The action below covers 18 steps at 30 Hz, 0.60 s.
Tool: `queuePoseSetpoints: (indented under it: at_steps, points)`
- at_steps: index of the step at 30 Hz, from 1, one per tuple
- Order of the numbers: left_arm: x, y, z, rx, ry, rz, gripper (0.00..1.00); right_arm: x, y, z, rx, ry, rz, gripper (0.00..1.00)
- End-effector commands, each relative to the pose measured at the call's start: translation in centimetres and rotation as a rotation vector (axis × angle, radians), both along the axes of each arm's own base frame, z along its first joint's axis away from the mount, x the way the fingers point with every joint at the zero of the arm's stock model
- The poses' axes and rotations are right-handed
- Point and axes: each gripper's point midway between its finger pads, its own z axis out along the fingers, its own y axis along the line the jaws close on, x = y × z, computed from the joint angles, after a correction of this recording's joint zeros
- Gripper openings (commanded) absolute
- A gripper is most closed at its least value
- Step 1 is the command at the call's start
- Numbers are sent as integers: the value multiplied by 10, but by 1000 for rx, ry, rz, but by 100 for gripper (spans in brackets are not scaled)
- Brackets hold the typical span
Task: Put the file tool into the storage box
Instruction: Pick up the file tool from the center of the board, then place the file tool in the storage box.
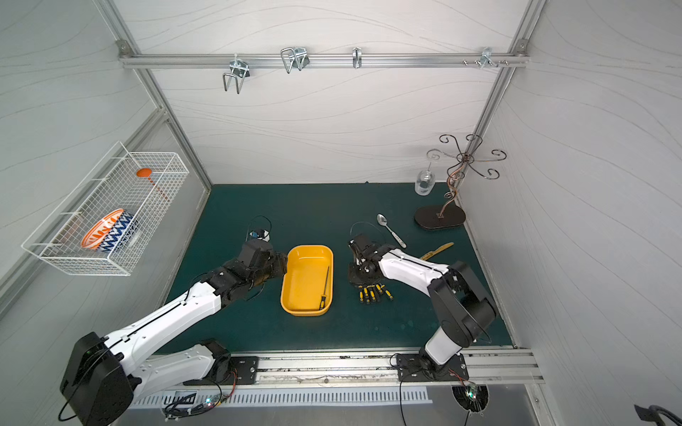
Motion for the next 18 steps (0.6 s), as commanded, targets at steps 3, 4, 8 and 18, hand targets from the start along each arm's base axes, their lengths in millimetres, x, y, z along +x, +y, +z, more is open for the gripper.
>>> queuePoseSetpoints:
  at_steps: [3,4,8,18]
  points:
    - [9,-23,33,-141,-119,-73,67,-11,50,66,291,-39,188,5]
    - [9,-29,39,-163,-141,-105,67,-16,59,73,338,-22,220,6]
    - [8,-54,67,-276,-211,-221,67,-38,95,98,477,8,351,6]
    - [7,-76,56,-366,-165,-284,66,-85,150,136,657,42,598,10]
